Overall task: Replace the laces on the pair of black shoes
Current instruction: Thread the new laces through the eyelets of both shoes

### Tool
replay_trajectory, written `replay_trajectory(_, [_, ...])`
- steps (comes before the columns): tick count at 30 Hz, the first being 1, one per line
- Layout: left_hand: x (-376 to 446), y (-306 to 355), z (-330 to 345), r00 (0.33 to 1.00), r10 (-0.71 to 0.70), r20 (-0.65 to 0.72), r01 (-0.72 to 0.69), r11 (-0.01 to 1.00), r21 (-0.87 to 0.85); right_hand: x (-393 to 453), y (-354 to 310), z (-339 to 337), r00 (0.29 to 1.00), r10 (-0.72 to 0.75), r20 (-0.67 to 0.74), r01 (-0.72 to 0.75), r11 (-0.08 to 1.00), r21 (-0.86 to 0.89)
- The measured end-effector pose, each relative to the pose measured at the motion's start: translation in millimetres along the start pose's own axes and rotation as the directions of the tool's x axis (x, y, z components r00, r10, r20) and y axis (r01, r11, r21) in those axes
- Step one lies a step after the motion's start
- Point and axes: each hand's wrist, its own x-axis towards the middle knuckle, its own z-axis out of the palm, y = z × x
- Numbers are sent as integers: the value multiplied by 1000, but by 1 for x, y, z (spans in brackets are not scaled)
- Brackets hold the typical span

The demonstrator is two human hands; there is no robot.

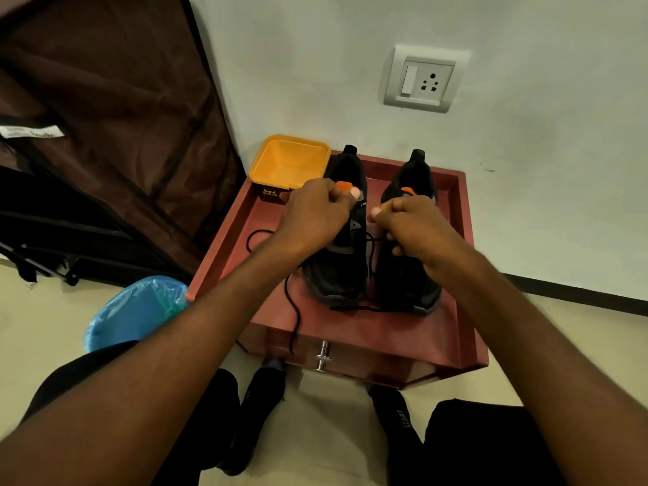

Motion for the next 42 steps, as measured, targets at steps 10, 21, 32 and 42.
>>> replay_trajectory(10, [3, -13, -5, 990, -92, 107, 86, 994, 64, -6, 10, 24, 990, 9, 138, 60, 869, -490])
replay_trajectory(21, [-6, 5, -22, 870, -223, 440, 387, 862, -328, -3, -15, -1, 973, 78, 219, -180, 850, 495])
replay_trajectory(32, [14, -16, -44, 986, -105, 129, 149, 905, -399, 8, -1, -28, 889, 119, -442, -13, 972, 236])
replay_trajectory(42, [15, -25, -19, 982, 67, 176, 7, 921, -389, 11, 1, 25, 938, -346, 12, 342, 931, 124])
